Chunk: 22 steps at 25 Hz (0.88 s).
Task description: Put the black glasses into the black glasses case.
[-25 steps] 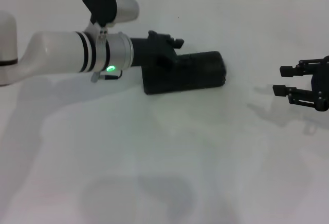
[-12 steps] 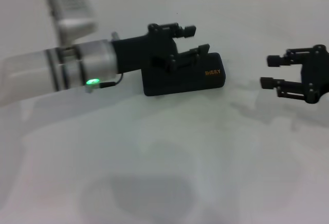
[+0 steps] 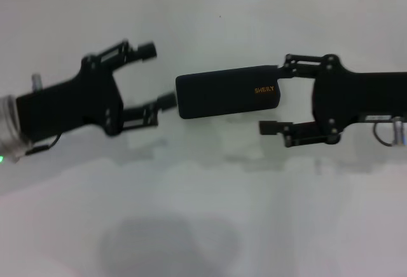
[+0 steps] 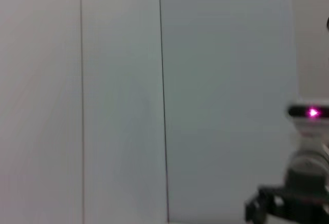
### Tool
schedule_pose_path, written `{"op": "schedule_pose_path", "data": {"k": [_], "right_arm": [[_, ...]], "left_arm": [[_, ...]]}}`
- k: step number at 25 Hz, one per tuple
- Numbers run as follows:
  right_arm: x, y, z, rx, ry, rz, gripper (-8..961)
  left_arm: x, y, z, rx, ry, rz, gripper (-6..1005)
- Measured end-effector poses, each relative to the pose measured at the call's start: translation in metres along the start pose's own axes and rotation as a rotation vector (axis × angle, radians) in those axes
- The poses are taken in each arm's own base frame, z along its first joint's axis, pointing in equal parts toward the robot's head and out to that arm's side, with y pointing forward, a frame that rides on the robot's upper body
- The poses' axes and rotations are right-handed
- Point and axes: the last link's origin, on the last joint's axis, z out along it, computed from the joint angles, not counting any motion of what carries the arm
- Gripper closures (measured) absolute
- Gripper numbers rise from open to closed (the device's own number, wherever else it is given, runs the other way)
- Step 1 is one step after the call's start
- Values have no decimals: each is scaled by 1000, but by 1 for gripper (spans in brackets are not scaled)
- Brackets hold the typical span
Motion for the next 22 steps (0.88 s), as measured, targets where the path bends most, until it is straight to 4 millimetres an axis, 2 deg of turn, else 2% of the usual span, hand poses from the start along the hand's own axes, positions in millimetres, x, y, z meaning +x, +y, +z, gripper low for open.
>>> {"op": "schedule_pose_path", "data": {"k": [5, 9, 22], "right_arm": [[3, -5, 19, -31, -19, -1, 194], [4, -7, 24, -26, -15, -10, 174], [5, -5, 21, -5, -35, -10, 174]], "left_arm": [[-11, 16, -10, -25, -29, 14, 160], [-14, 21, -13, -16, -31, 14, 106], [-18, 26, -15, -19, -37, 25, 106]]}}
